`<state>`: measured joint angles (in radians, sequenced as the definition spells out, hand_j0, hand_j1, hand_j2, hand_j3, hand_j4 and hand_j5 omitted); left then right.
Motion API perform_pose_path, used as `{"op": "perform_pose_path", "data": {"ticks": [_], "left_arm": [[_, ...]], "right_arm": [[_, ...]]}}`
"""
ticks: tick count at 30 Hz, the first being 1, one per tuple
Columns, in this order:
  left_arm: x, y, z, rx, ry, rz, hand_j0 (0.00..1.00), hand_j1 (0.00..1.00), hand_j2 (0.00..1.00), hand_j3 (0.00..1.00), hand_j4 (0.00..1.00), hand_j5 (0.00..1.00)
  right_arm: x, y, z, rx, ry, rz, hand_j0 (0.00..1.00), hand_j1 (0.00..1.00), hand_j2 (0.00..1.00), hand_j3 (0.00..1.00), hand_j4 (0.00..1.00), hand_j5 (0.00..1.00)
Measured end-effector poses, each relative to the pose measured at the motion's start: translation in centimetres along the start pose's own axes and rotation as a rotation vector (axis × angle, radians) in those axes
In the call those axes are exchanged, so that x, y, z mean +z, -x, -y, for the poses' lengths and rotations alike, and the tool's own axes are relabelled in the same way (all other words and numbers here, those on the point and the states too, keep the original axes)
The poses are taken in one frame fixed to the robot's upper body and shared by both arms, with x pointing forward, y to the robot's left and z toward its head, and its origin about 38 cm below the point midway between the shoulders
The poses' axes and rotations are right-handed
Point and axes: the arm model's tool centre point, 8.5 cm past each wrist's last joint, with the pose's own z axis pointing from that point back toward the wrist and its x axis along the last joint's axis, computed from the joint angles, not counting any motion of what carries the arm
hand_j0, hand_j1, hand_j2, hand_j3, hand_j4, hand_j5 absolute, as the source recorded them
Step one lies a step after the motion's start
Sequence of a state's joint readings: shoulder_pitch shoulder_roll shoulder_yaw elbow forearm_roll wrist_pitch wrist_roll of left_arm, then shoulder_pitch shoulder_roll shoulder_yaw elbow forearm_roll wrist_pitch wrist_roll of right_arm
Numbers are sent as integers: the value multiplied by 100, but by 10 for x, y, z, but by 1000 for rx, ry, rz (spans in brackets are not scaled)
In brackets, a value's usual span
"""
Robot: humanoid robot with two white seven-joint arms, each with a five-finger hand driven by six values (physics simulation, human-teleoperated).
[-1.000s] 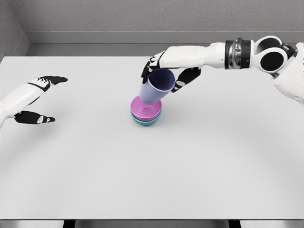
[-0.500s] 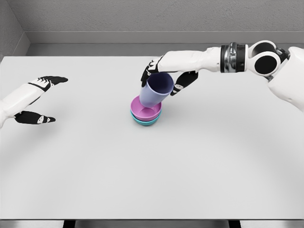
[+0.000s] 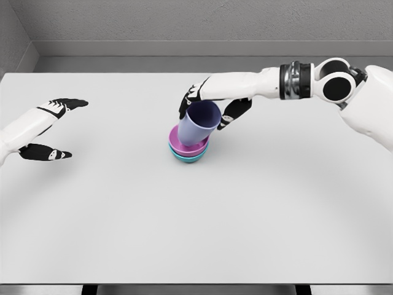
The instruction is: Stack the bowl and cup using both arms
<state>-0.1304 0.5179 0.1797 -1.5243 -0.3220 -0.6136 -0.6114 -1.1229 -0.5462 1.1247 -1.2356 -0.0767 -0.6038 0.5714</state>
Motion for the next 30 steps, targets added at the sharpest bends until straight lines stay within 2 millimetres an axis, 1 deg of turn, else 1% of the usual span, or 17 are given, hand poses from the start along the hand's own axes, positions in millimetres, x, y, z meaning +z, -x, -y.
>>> {"op": "perform_pose_path", "data": {"ticks": [7,8,10,12,13,24,25,27,29,30], "left_arm": [[-1,-1,1,5,-3,2,100,100,100,100,100,100],[-1,-1,2,5,-3,3,100,100,100,100,100,100],[-1,-1,2,6,-4,3,100,100,100,100,100,100],[-2,-1,2,7,-4,3,100,100,100,100,100,100],[-2,-1,2,7,-4,3,100,100,100,100,100,100],[-2,-1,2,6,-4,5,100,100,100,100,100,100],[-2,-2,3,6,-2,5,100,100,100,100,100,100],[-2,-2,3,6,0,6,100,100,100,100,100,100],[-2,-2,3,5,1,7,100,100,100,100,100,100],[-2,-3,3,5,1,7,100,100,100,100,100,100]], "right_arm": [[0,0,-1,-1,-2,0,71,71,71,71,71,71],[-1,0,-1,-2,-4,0,74,74,74,74,74,74],[-1,1,-3,-4,-7,-2,83,83,83,83,83,83],[-1,1,-3,-5,-9,-2,96,96,96,96,96,96],[-1,1,-3,-5,-9,-2,99,99,99,99,99,99],[1,1,-1,0,-7,-1,100,100,100,100,100,100],[4,1,1,4,-4,-5,100,100,100,100,100,100],[20,7,0,-1,5,-34,100,100,100,100,100,100],[52,18,0,-9,26,-96,100,100,100,100,100,100],[72,25,-6,-22,28,-139,100,100,100,100,100,100]]}}
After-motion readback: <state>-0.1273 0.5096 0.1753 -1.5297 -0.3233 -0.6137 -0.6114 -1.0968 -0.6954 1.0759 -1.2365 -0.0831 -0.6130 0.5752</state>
